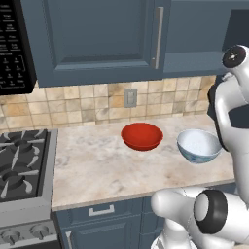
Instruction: Open the cabinet. Pick the bowls from the counter and place them in the cabinet. Then close the cabinet.
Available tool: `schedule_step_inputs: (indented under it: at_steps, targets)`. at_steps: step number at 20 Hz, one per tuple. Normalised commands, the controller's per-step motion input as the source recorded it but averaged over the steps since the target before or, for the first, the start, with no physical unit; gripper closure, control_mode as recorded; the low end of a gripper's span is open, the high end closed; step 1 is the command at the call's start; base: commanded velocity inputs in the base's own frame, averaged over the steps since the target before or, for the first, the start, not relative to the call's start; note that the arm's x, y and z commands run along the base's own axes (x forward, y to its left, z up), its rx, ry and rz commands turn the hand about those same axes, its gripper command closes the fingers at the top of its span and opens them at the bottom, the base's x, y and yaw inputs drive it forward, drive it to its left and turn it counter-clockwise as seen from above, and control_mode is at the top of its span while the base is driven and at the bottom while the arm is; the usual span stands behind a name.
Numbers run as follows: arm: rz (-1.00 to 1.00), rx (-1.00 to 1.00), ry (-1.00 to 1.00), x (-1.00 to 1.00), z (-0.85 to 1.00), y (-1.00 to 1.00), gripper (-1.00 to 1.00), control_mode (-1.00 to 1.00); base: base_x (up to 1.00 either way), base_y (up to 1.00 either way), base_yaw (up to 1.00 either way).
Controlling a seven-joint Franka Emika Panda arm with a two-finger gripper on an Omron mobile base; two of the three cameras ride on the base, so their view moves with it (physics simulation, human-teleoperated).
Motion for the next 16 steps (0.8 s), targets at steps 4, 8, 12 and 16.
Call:
schedule_step_inputs:
  at_steps: [4,8,12,16]
  targets:
    - [0.00,0.02,-0.01,0.00,-0.19,-0.45,-1.00,-1.00,0.00,0.00,0.00]
    - [0.00,0.00,0.00,0.00,-0.09,-0.33,-1.00,-1.00,0.00,0.00,0.00]
    - [0.00,0.00,0.02,0.00,0.00,0.02,-1.00,-1.00,0.00,0.00,0.00]
    - [0.00,0.00,0.00,0.00,0.05,0.31,-1.00,-1.00,0.00,0.00,0.00]
